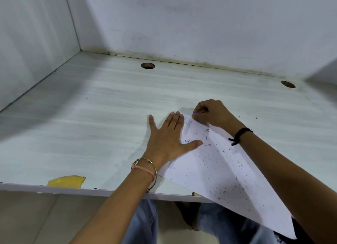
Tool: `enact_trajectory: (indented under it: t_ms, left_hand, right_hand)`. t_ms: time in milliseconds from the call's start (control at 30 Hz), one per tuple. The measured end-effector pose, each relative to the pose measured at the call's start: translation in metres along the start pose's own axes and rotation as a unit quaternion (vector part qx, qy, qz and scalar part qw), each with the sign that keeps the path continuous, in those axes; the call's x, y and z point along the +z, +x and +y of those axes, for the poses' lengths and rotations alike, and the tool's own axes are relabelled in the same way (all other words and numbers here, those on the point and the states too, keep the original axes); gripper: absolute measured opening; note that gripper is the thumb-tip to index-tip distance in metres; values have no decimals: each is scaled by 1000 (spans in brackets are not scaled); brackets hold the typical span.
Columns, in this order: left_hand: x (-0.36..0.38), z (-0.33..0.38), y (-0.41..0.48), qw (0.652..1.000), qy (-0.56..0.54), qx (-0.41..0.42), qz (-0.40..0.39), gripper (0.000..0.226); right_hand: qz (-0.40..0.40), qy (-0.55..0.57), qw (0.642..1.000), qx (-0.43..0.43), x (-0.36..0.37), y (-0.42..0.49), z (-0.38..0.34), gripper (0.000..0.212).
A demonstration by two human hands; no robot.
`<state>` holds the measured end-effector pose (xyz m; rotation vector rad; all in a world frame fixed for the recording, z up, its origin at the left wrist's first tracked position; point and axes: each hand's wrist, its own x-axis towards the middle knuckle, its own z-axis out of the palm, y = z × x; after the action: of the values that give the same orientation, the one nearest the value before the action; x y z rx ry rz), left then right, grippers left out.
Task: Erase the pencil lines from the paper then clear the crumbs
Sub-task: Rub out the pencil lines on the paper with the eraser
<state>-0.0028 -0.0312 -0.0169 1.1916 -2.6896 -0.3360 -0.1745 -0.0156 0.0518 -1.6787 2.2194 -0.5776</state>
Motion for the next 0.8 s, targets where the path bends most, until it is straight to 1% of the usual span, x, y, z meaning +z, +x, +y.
enact_trajectory:
  t_ms: [67, 167, 200, 333, 433, 533, 633, 700, 800]
  left_hand:
    - [0, 0, -1, 1000, 2, 2, -1, 105]
    - [0, 1, 0, 1000, 4, 5, -1, 106]
    - [0, 0, 0, 1000, 3, 4, 0, 106]
    - [0, 0, 0, 1000, 4, 0, -5, 106]
    - [0, 0, 0, 1000, 0, -2, -2, 106]
    - [0, 0, 0, 1000, 4, 0, -7, 106]
    - [0, 0, 1, 1000, 9, 4, -7, 107]
    - [0, 0, 1, 1000, 11, 3, -3, 108]
    - [1, -1, 0, 1000, 4, -2, -5, 106]
  right_hand:
    - [-27, 5, 1000, -12, 0, -3, -6, 7]
    - [-88, 0, 995, -43, 11, -22, -16, 6]
    - [-91, 8, 995, -43, 15, -25, -17, 6]
    - [-26, 23, 999, -4, 12, -8, -7, 8]
    - [-2, 22, 1000, 2, 5, 5, -4, 8]
    - [-20, 41, 999, 7, 5, -6, -9, 7]
    - [-55, 52, 997, -11, 16, -30, -14, 5]
    - [-42, 53, 998, -20, 19, -31, -12, 5]
    - [-4, 46, 999, 7, 11, -9, -6, 7]
